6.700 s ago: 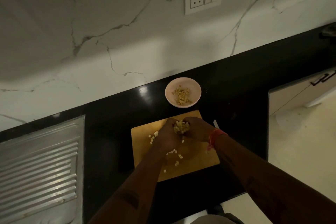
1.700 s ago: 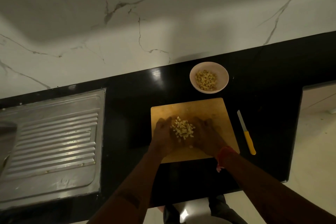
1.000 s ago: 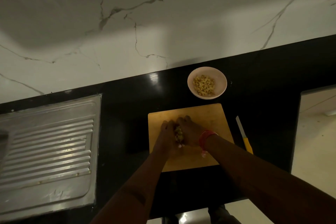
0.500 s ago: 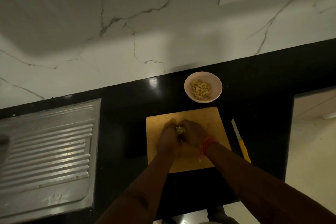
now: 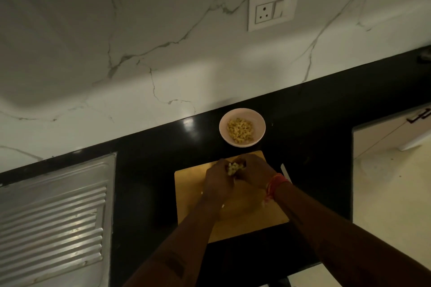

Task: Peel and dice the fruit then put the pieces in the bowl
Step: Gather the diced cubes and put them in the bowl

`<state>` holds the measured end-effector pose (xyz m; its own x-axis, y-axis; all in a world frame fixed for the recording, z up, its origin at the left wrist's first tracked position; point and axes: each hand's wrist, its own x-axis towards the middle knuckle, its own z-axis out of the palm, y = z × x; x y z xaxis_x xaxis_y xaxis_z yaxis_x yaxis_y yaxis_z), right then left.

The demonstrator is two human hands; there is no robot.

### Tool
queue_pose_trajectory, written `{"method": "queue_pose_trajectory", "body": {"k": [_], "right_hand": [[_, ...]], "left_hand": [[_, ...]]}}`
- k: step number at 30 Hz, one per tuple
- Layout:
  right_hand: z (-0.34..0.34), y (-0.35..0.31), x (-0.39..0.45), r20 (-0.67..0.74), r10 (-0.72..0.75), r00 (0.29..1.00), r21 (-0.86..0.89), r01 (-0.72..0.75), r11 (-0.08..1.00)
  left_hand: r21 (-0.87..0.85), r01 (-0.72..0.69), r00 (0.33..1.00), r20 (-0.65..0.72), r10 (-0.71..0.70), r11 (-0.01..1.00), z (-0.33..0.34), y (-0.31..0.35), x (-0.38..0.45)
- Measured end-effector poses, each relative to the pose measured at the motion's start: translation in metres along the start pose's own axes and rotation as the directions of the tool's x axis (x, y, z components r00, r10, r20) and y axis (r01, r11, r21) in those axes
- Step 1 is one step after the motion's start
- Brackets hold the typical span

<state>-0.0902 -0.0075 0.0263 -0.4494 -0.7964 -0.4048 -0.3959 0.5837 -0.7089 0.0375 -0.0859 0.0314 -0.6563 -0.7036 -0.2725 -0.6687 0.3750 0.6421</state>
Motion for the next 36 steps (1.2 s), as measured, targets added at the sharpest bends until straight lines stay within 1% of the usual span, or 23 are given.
{"method": "queue_pose_trajectory", "body": {"k": [5, 7, 11, 13, 15, 17, 19, 20, 21, 22, 23, 24, 25, 28, 31, 32, 36], "right_hand": [[-0.045, -0.012, 0.007, -0.072, 0.015, 0.997, 0.125, -0.006, 0.992], [-0.066, -0.017, 0.014, -0.092, 0.017, 0.996, 0.154, -0.002, 0.988], [-0.105, -0.033, 0.046, -0.145, 0.022, 0.989, 0.136, -0.002, 0.991], [-0.121, -0.043, 0.062, -0.135, 0.041, 0.99, 0.092, -0.029, 0.995], [-0.129, -0.048, 0.075, -0.102, 0.072, 0.992, 0.084, -0.063, 0.994], [-0.131, -0.049, 0.087, -0.046, 0.114, 0.992, 0.095, -0.109, 0.989], [-0.125, -0.045, 0.096, -0.026, 0.163, 0.986, 0.14, -0.158, 0.977], [-0.123, -0.042, 0.101, -0.013, 0.161, 0.987, 0.058, -0.16, 0.985], [-0.119, -0.038, 0.102, -0.007, 0.161, 0.987, 0.025, -0.161, 0.987], [-0.118, -0.034, 0.107, -0.028, 0.209, 0.978, 0.145, -0.203, 0.968], [-0.116, -0.029, 0.113, -0.057, 0.223, 0.973, 0.205, -0.207, 0.957], [-0.115, -0.026, 0.116, -0.095, 0.222, 0.971, 0.152, -0.206, 0.967], [-0.114, -0.021, 0.119, -0.133, 0.23, 0.964, 0.145, -0.211, 0.967], [-0.113, -0.022, 0.115, -0.179, 0.22, 0.959, 0.163, -0.192, 0.968], [-0.106, -0.025, 0.104, -0.244, 0.203, 0.948, 0.162, -0.167, 0.973], [-0.102, -0.024, 0.1, -0.251, 0.211, 0.945, 0.17, -0.171, 0.97], [-0.072, -0.008, 0.068, -0.155, 0.171, 0.973, 0.125, -0.153, 0.98]], "left_hand": [[-0.084, -0.062, 0.997, -0.057, 0.058, 0.994, -0.01, 0.036, 0.029], [-0.07, -0.074, 0.995, -0.072, 0.069, 0.995, -0.016, 0.052, 0.047], [-0.044, -0.068, 0.995, -0.08, 0.065, 0.997, -0.028, 0.081, 0.09], [-0.027, -0.059, 0.995, -0.082, 0.057, 0.998, -0.033, 0.092, 0.114], [-0.025, -0.035, 0.998, -0.045, 0.034, 0.999, -0.034, 0.095, 0.136], [-0.031, 0.018, 1.0, 0.025, -0.017, 0.999, -0.029, 0.093, 0.155], [-0.077, 0.108, 0.992, 0.075, -0.102, 0.991, -0.024, 0.092, 0.168], [-0.105, 0.141, 0.988, 0.078, -0.134, 0.984, -0.022, 0.09, 0.174], [-0.1, 0.16, 0.984, 0.09, -0.151, 0.982, -0.019, 0.091, 0.178], [-0.084, 0.173, 0.981, 0.103, -0.164, 0.981, -0.018, 0.092, 0.179], [-0.067, 0.185, 0.979, 0.097, -0.178, 0.981, -0.018, 0.092, 0.18], [-0.085, 0.191, 0.98, 0.066, -0.186, 0.978, -0.018, 0.091, 0.181], [-0.113, 0.202, 0.979, 0.052, -0.197, 0.973, -0.018, 0.09, 0.18], [-0.101, 0.186, 0.982, 0.065, -0.18, 0.977, -0.016, 0.086, 0.176], [-0.19, 0.176, 0.984, 0.014, -0.177, 0.966, -0.013, 0.082, 0.163], [-0.211, 0.177, 0.984, 0.001, -0.181, 0.961, -0.011, 0.079, 0.156], [-0.277, 0.224, 0.974, 0.028, -0.225, 0.934, 0.007, 0.048, 0.116]]}}
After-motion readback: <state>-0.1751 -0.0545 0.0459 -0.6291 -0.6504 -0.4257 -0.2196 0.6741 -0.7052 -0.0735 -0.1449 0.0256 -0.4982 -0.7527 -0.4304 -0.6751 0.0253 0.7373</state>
